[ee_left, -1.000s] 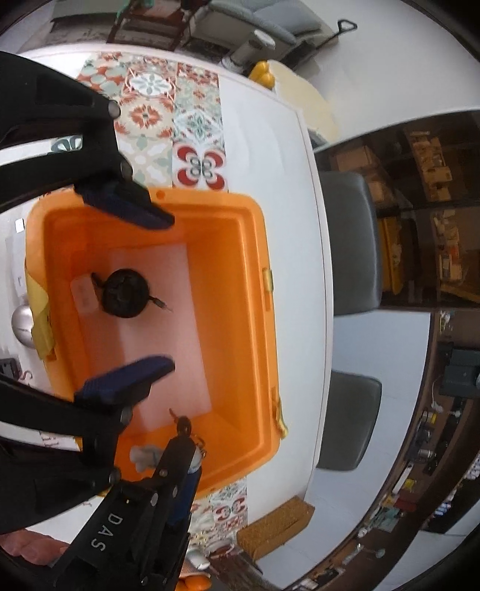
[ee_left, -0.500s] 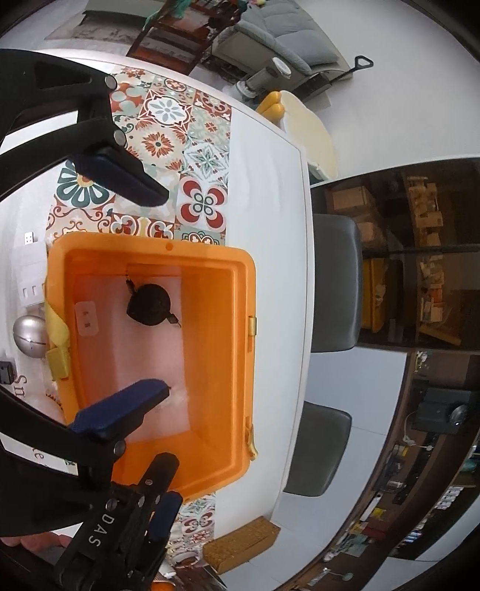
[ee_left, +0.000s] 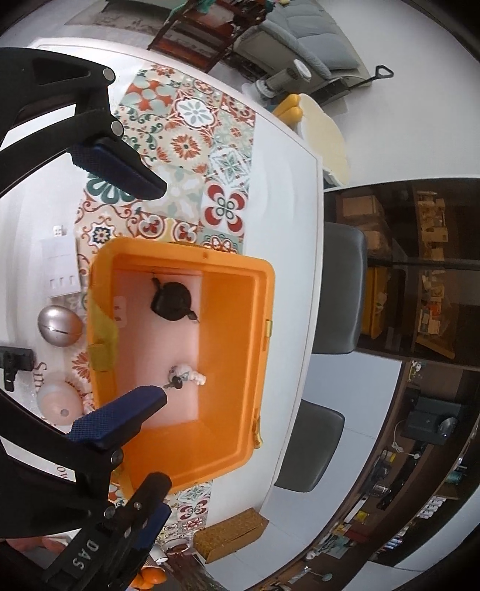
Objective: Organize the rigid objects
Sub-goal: 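Withdraw both tools from the crate toward the remaining objects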
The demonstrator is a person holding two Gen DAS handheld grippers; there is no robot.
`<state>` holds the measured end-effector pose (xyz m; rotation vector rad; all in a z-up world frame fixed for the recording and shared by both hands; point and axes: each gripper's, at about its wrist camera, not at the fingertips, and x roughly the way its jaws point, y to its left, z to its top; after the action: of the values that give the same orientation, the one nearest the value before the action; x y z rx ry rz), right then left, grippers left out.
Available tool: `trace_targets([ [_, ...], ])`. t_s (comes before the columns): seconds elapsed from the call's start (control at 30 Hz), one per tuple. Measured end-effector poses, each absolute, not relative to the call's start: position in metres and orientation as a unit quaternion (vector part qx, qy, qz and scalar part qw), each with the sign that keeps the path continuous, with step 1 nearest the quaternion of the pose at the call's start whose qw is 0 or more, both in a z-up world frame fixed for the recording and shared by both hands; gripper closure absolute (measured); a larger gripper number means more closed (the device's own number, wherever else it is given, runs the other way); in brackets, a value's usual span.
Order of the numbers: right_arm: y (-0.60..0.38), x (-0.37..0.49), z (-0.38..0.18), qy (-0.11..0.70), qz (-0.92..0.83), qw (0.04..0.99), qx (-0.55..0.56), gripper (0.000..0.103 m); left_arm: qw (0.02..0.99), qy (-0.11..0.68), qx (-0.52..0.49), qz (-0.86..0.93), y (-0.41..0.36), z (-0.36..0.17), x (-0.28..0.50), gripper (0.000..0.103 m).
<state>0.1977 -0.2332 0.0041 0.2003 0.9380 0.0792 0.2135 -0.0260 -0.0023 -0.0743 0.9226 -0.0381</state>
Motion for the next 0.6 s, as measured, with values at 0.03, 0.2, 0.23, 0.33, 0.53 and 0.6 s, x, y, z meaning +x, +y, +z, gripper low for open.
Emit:
trace_targets([
  [0.03,-0.234,0.194,0.005,0.449,0.038,0.888,0.096,0.044,0.896,0.443,-0.035,-0.017,-0.026,-0.002,0.21,0.0],
  [0.2,-0.234,0.18,0.007,0.446,0.036,0.889,0.095,0.044,0.901,0.434,-0.022,-0.013,-0.028,0.002,0.196,0.0],
  [0.23,-0.234,0.177,0.007,0.446,0.037,0.889,0.096,0.044,0.901,0.432,-0.019,-0.014,-0.029,0.002,0.194,0.0],
  [0.33,-0.235,0.169,0.006,0.446,0.038,0.889,0.099,0.044,0.904,0.427,-0.015,-0.015,-0.029,0.002,0.186,0.0],
  [0.53,-0.237,0.155,0.002,0.445,0.028,0.89,0.097,0.038,0.908,0.419,-0.007,-0.015,-0.031,0.0,0.17,0.0],
  [0.6,-0.238,0.15,0.001,0.445,0.027,0.89,0.097,0.038,0.909,0.416,-0.008,-0.014,-0.031,0.0,0.165,0.0],
])
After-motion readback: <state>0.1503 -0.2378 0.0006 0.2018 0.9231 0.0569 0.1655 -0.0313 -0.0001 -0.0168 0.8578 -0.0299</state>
